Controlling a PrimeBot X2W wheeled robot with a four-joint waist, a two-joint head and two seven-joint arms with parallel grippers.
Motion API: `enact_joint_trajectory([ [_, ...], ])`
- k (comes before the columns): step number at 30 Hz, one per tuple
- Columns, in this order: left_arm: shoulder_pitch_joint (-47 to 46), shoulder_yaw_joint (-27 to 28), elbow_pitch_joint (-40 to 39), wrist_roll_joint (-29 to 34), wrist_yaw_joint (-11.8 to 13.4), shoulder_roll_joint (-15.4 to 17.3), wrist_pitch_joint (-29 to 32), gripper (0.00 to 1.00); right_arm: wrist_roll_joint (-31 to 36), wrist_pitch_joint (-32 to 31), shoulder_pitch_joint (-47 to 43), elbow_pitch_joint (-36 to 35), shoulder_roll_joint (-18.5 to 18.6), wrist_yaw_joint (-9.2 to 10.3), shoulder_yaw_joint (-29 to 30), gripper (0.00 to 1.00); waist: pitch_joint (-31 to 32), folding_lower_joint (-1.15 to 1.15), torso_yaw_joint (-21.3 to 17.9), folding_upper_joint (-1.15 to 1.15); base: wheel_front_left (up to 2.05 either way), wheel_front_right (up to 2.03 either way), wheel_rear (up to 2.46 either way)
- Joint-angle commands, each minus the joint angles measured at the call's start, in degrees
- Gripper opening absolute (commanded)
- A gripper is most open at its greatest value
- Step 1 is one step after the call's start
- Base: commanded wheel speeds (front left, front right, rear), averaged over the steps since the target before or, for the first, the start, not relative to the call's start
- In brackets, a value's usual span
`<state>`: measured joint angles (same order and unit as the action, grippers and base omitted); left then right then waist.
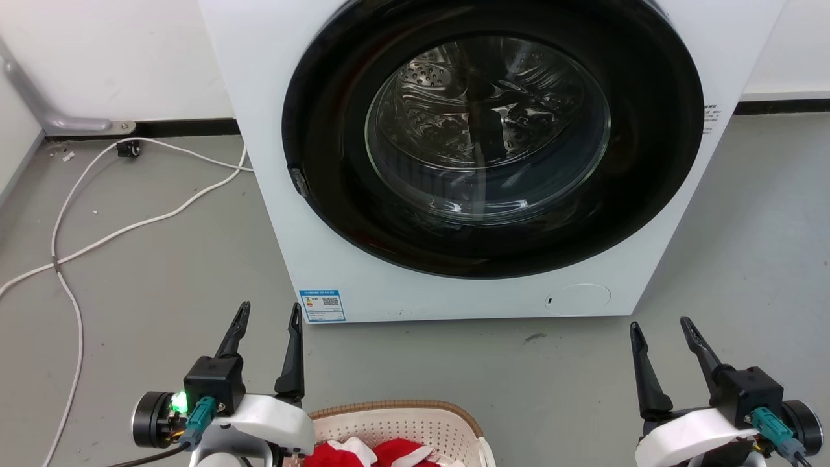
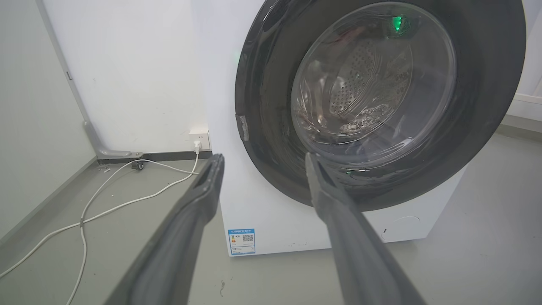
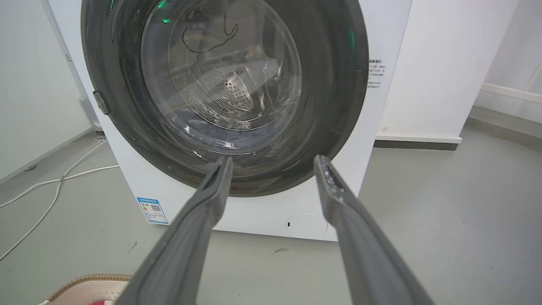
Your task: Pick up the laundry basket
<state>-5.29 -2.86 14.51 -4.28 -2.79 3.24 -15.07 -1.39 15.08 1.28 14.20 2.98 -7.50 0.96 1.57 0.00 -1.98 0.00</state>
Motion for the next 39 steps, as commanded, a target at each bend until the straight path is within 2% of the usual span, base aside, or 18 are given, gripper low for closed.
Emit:
enact_joint_trajectory([
  [1,-0.7,0.2,0.0,0.0,0.0,0.0,-0.1,1.00,-0.2,0.1,0.5,0.1,-0.2,0.02,0.0,1.00,0.0,0.00,0.0,0.00,0.00,0.00,0.00],
  [10,-0.9,-0.1,0.2,0.3,-0.1,-0.2,-0.1,1.00,0.1,0.1,0.5,0.5,-0.2,0.02,0.0,1.00,-0.5,0.00,0.9,0.00,0.00,0.00,0.00],
  [29,-1.7,-0.2,2.7,-0.9,-0.5,-0.3,-0.1,1.00,-0.8,-0.3,2.3,2.6,-0.2,0.02,-2.3,1.00,-4.8,0.00,8.2,0.00,0.00,0.00,0.00],
  [34,-2.7,-0.3,5.3,-1.7,-1.0,-0.4,-0.1,1.00,-1.0,-1.9,3.7,4.0,-0.2,0.02,-2.8,1.00,-6.6,0.00,8.9,0.00,0.00,0.00,0.00],
  [39,-5.1,-0.7,11.5,-3.3,-1.9,-0.4,-0.1,1.00,-1.3,-5.0,5.3,6.4,-0.2,0.02,-4.4,1.00,-9.6,0.00,8.8,0.00,0.00,0.00,0.00],
])
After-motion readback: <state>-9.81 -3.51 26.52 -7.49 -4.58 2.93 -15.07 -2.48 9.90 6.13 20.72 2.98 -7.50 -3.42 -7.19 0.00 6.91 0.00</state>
